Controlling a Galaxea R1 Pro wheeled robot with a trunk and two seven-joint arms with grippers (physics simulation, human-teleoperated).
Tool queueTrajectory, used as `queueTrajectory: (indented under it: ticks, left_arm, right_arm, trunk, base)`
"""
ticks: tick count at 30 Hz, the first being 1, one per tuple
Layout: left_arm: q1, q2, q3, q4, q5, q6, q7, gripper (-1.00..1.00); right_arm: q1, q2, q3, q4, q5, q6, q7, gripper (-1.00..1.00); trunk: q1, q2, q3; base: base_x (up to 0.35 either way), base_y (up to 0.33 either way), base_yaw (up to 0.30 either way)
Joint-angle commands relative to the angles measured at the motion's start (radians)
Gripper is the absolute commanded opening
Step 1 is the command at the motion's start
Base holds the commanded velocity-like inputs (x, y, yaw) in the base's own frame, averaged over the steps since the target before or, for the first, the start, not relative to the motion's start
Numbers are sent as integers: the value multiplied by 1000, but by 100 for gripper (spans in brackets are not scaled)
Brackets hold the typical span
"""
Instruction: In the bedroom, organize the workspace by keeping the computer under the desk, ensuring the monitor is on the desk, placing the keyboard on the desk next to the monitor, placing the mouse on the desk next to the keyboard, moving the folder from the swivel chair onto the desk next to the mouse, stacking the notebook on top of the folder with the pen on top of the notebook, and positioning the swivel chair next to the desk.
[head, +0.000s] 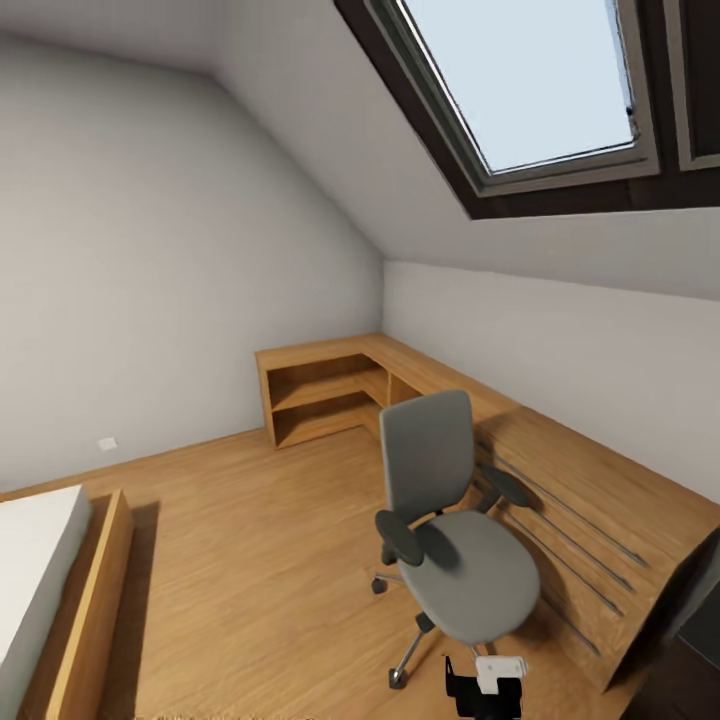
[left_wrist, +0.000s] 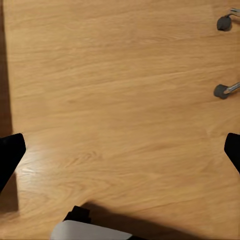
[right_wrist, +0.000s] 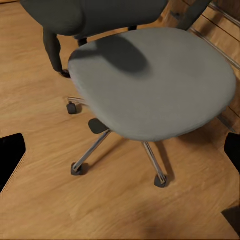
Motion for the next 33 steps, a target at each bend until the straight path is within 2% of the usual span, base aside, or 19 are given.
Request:
queueTrajectory:
  ticks: [1, 9, 33]
  left_arm:
    - [-1, 0, -8, 1, 8, -5, 6, 100]
    - [-1, 0, -8, 3, 9, -4, 4, 100]
    - [-1, 0, -12, 33, 9, -4, 4, 100]
  right_arm:
    - [0, 1, 9, 2, -4, -3, -5, 100]
    - [-1, 2, 9, 2, -4, -3, -5, 100]
    - [0, 0, 9, 2, -4, 4, -4, 100]
  trunk:
    - [0, -1, 0]
    - [0, -1, 0]
    - [0, -1, 0]
  base:
    - [0, 0, 287]
    - [127, 0, 287]
    - [316, 0, 287]
